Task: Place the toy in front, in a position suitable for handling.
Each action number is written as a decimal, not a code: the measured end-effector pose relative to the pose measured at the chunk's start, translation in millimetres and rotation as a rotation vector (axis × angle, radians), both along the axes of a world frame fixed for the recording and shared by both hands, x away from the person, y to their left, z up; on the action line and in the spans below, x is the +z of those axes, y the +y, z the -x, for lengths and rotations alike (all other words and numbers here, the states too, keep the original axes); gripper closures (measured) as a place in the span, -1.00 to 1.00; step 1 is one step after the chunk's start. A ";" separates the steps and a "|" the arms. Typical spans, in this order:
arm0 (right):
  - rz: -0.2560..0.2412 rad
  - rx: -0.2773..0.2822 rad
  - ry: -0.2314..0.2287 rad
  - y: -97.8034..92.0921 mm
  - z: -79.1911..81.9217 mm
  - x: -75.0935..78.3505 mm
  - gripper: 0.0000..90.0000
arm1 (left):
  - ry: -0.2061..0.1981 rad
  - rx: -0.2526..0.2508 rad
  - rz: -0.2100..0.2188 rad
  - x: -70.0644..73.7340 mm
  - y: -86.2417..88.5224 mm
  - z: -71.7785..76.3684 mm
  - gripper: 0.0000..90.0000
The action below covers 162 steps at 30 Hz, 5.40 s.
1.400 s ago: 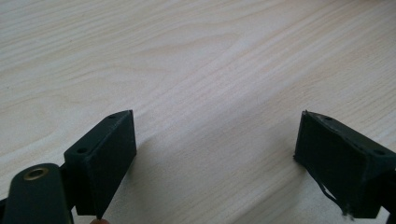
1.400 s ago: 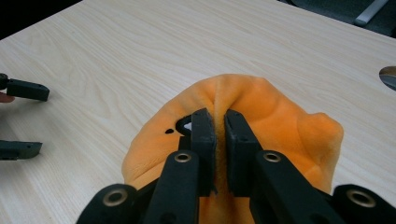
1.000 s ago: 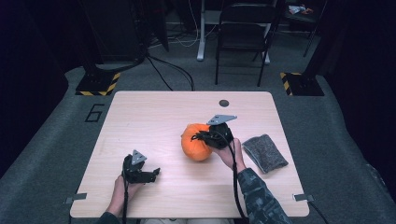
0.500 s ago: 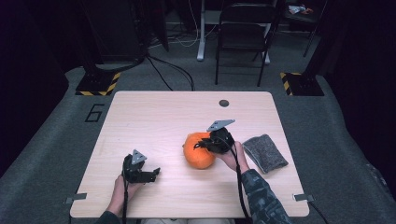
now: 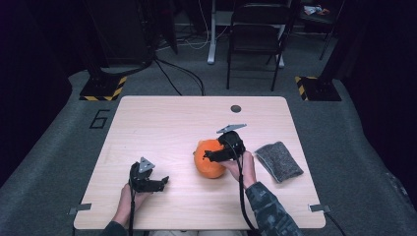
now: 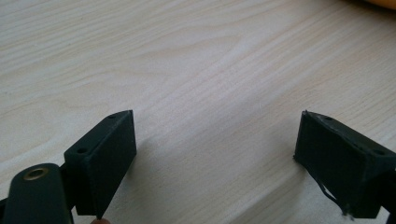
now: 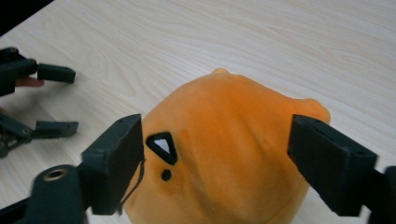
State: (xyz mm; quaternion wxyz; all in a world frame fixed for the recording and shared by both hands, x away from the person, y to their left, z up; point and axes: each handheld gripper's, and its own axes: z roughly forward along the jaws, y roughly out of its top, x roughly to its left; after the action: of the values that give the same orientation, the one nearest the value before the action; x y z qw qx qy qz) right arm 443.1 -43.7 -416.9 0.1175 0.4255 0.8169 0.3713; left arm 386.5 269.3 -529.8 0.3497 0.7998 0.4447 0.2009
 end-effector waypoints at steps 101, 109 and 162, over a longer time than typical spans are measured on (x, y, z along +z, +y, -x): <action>0.123 -0.051 0.016 -1.3 -8.1 -29.9 0.46 | -0.002 0.004 0.000 0.0 -0.1 0.4 -0.73; 0.061 -0.007 -0.008 -13.8 -12.9 -20.0 0.54 | -0.001 0.004 0.000 0.0 -0.1 0.4 -0.73; 0.150 -0.058 0.004 -2.1 -6.5 -21.5 0.15 | -0.002 0.004 0.000 -0.1 -0.1 0.4 -0.73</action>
State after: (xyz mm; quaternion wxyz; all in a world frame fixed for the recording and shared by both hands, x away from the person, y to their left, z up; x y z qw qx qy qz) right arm 449.6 -45.8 -438.5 0.1581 0.4397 0.8301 0.3043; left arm 386.1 269.2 -529.8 0.3497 0.7987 0.4459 0.2024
